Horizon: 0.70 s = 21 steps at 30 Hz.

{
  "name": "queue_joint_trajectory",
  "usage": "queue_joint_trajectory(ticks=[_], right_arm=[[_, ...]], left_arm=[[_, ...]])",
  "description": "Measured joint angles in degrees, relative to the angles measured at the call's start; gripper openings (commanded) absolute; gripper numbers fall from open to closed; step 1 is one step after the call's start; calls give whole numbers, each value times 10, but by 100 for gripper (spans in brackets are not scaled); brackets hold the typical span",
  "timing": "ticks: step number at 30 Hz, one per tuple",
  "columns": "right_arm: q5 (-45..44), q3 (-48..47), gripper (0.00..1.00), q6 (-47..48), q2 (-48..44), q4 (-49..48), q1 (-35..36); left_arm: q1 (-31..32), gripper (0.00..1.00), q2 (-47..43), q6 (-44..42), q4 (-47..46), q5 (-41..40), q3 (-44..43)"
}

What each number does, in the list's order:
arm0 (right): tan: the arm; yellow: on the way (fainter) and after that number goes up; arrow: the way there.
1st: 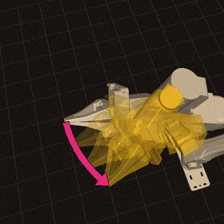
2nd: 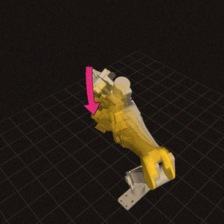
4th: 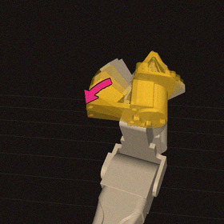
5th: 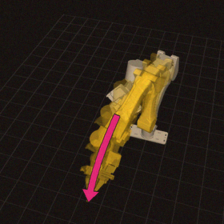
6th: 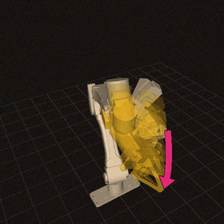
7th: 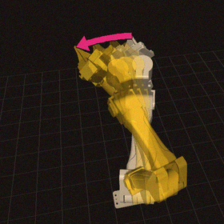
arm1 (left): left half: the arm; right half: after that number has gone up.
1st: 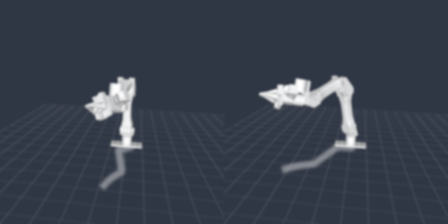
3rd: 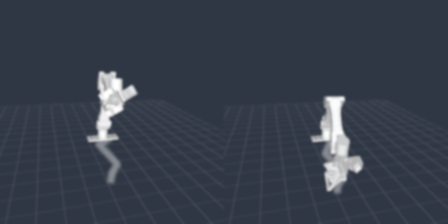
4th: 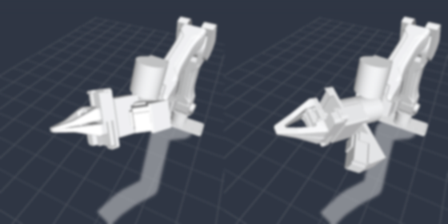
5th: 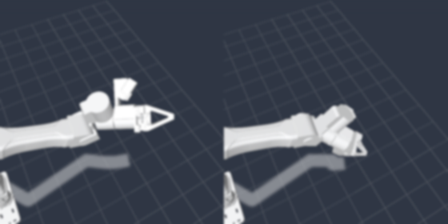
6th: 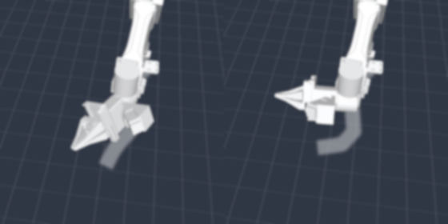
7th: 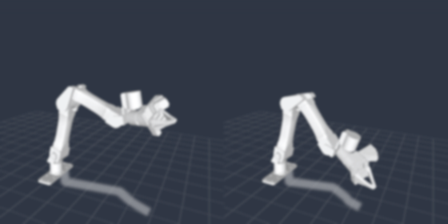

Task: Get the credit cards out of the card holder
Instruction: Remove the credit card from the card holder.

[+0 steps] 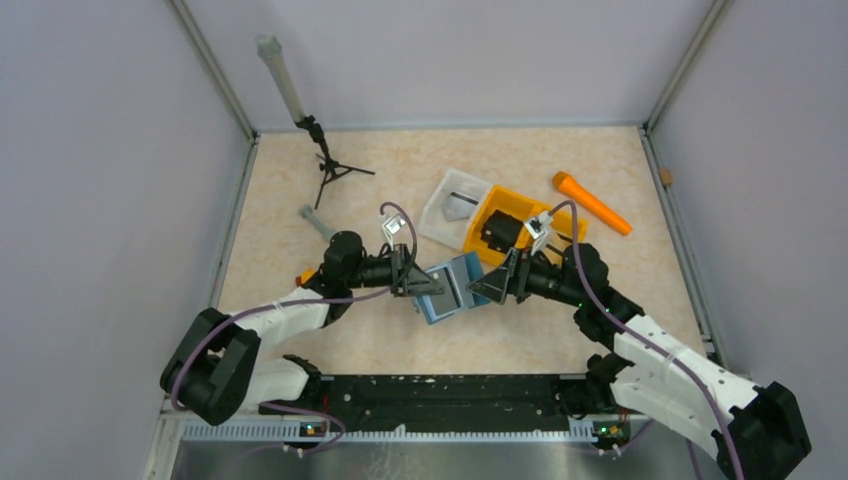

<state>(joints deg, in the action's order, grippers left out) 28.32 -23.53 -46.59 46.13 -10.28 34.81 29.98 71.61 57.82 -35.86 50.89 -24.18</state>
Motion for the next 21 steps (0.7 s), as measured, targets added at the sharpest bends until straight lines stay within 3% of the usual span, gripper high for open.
queue_joint_trajectory(ticks=[5, 16, 21], right_arm=[[-6, -23, 83, 31, 1, 30, 7], [-62, -58, 58, 61, 49, 61, 51], [-70, -58, 39, 62, 56, 61, 52]], left_arm=[[0, 4, 0, -13, 55, -9, -23], [1, 6, 0, -5, 49, 5, -30], [1, 9, 0, 6, 25, 18, -30]])
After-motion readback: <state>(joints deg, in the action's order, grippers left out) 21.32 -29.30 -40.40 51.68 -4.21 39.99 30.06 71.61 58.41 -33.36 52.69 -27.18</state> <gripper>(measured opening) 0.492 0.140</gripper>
